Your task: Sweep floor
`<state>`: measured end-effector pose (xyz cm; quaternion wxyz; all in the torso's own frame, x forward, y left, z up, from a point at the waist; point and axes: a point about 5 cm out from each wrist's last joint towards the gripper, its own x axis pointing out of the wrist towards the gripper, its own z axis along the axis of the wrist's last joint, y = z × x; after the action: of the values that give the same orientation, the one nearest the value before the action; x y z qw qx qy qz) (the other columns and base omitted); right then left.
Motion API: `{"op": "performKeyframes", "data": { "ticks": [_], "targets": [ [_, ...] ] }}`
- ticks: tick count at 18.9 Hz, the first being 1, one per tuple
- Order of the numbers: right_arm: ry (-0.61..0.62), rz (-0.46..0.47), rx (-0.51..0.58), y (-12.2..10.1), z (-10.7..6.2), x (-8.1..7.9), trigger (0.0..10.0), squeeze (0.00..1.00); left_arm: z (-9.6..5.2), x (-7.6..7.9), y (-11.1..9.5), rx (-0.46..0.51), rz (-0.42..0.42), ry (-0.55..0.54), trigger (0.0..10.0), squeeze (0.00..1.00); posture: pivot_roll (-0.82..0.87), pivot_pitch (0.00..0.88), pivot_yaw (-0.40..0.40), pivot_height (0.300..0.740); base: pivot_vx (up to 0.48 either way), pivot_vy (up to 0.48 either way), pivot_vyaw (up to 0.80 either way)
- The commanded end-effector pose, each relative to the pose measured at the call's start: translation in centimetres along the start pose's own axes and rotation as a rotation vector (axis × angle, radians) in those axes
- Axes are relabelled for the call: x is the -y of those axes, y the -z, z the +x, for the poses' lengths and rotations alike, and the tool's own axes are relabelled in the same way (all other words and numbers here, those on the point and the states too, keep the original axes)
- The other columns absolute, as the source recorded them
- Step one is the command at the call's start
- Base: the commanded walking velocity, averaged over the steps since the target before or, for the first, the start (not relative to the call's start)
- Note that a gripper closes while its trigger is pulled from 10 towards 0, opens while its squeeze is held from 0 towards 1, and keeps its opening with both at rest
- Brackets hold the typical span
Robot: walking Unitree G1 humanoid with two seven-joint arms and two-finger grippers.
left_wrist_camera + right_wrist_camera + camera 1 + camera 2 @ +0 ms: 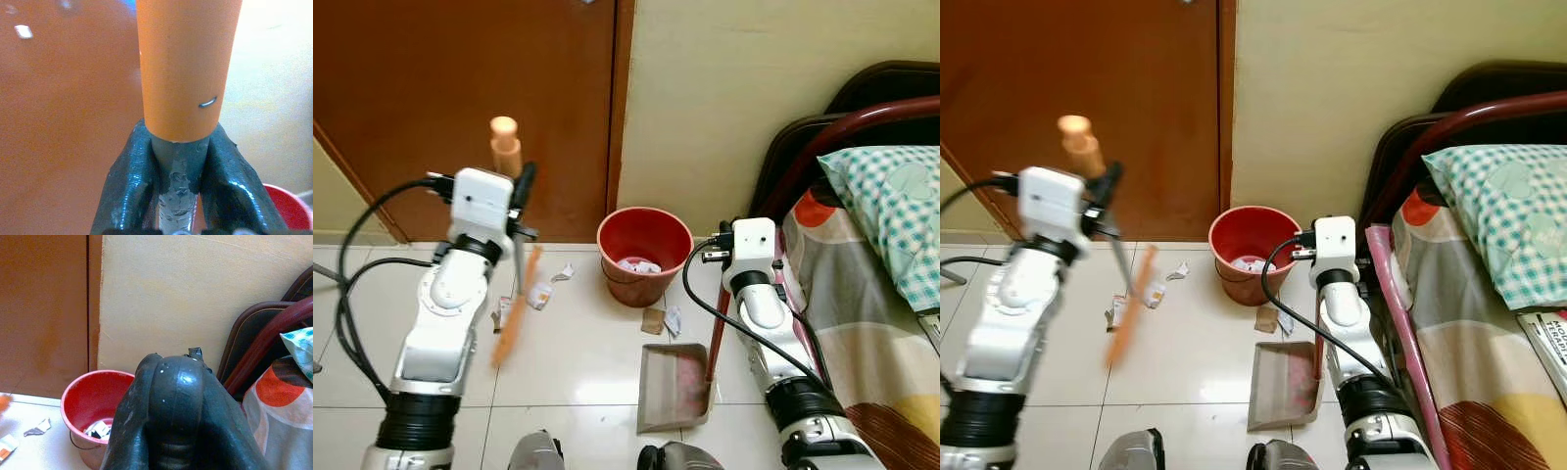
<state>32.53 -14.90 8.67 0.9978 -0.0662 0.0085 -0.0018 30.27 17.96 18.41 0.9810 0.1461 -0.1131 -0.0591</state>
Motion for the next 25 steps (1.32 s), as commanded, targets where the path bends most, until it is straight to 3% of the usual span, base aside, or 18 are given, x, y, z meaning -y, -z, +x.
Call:
{"op": "performKeyframes", "data": {
  "ticks": [1,4,6,9,12,14,15,19,22,25],
  "targets": [
    [-0.01,-0.006,0.034,-0.6,0.2,0.0,10.0,0.0,0.2,-1.8,-1.1,0.064,0.068,-0.077,10.0,0.0,0.1,0.073,-0.057,0.74,0.0,0.0,0.0],
    [-0.009,-0.007,0.03,-0.4,0.0,0.2,10.0,0.0,-0.1,-3.4,1.9,-0.034,0.088,-0.142,10.0,0.0,0.09,0.08,-0.059,0.74,0.0,0.0,0.0],
    [-0.008,-0.006,0.03,-0.4,0.0,0.3,10.0,0.0,-0.5,-3.3,4.6,-0.132,0.072,-0.137,10.0,0.0,0.08,0.085,-0.062,0.74,0.0,0.0,0.0],
    [-0.015,-0.003,0.028,-0.5,0.1,0.2,10.0,0.0,0.3,-0.8,7.5,-0.209,0.079,-0.022,10.0,0.0,0.07,0.091,-0.069,0.74,0.0,0.0,0.0],
    [-0.018,0.01,0.032,-0.6,0.2,-0.3,10.0,0.0,1.9,0.8,7.8,-0.209,0.096,0.074,10.0,0.0,0.08,0.085,-0.054,0.74,0.0,0.0,0.0],
    [-0.012,0.021,0.024,-0.4,0.0,-0.3,10.0,0.0,2.4,2.4,7.9,-0.208,0.124,0.198,10.0,0.0,0.12,0.087,-0.055,0.74,0.0,0.0,0.0],
    [-0.014,0.021,0.007,0.0,-0.1,-0.2,10.0,0.0,2.1,3.6,8.2,-0.214,0.164,0.322,10.0,0.0,0.12,0.09,-0.059,0.74,0.0,0.0,0.0],
    [0.002,0.033,-0.02,0.1,0.5,0.3,10.0,0.0,-0.4,5.3,9.8,-0.278,0.154,0.544,10.0,0.0,0.14,0.112,-0.073,0.74,0.0,0.0,0.0],
    [0.045,0.063,-0.072,0.5,1.1,1.0,10.0,0.0,-2.4,7.7,9.1,-0.251,0.084,0.724,10.0,0.0,0.14,0.113,-0.076,0.74,0.0,0.0,0.0],
    [0.058,0.036,-0.081,0.3,1.5,1.3,10.0,0.0,-4.2,9.7,7.7,-0.225,0.043,0.873,10.0,0.0,0.1,0.12,-0.081,0.74,0.0,0.0,0.0]
  ]
}}
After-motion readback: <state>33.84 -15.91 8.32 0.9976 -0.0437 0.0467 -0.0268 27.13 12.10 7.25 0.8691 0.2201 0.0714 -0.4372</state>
